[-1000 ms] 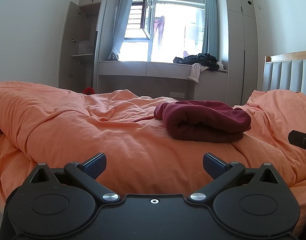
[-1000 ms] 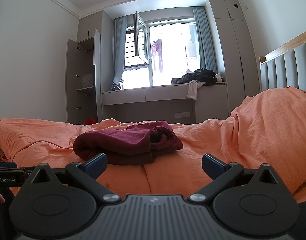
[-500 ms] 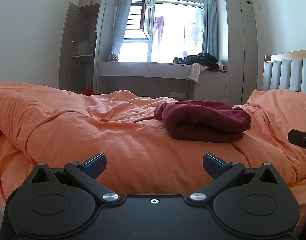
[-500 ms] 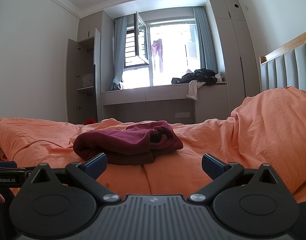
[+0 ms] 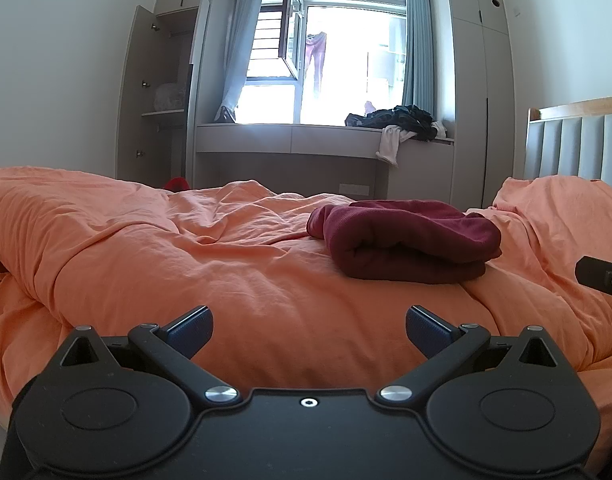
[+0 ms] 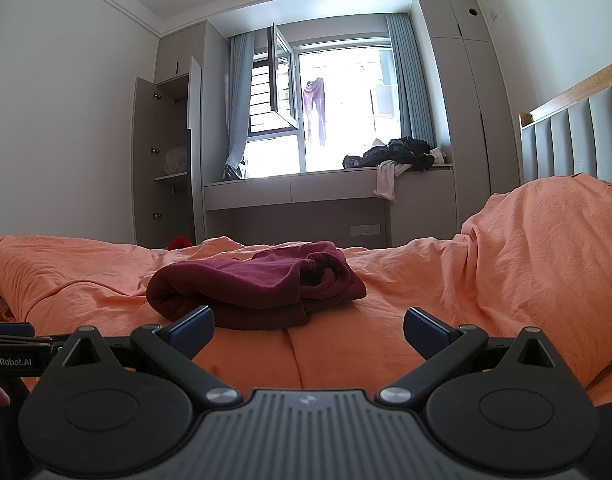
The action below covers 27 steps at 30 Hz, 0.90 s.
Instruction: Fold small clothes
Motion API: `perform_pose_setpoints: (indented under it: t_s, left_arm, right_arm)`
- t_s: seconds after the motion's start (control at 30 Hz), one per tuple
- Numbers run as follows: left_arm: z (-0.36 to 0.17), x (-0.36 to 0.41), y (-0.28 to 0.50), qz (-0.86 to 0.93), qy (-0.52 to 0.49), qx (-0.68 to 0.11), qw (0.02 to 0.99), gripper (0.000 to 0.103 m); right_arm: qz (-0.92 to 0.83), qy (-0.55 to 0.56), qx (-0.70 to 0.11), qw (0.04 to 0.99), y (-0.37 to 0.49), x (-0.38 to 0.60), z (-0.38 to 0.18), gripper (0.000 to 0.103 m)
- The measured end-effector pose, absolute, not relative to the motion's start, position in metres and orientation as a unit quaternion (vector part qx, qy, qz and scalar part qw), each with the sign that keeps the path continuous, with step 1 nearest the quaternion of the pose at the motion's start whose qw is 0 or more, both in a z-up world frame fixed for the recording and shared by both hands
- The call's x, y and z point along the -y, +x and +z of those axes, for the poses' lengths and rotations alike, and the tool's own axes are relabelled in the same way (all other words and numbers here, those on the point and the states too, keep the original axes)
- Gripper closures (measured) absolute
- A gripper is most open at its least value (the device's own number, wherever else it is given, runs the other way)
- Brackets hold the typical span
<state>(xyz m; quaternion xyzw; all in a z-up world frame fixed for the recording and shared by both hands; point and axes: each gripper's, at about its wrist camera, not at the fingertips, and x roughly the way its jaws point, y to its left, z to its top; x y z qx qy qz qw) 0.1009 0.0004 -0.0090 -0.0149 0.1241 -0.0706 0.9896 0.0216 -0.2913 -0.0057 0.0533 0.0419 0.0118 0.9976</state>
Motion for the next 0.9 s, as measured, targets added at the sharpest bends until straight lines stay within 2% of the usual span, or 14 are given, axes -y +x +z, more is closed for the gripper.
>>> perform_pose_setpoints:
  t_s: [0.9]
  left_arm:
    - [-0.007,-0.012,0.107,-0.067,-0.037,-0.137,0.988,0.0]
  right_arm:
    - [0.012,0.052,-0.042,0.998,0.022,0.291,-0.006,0.0]
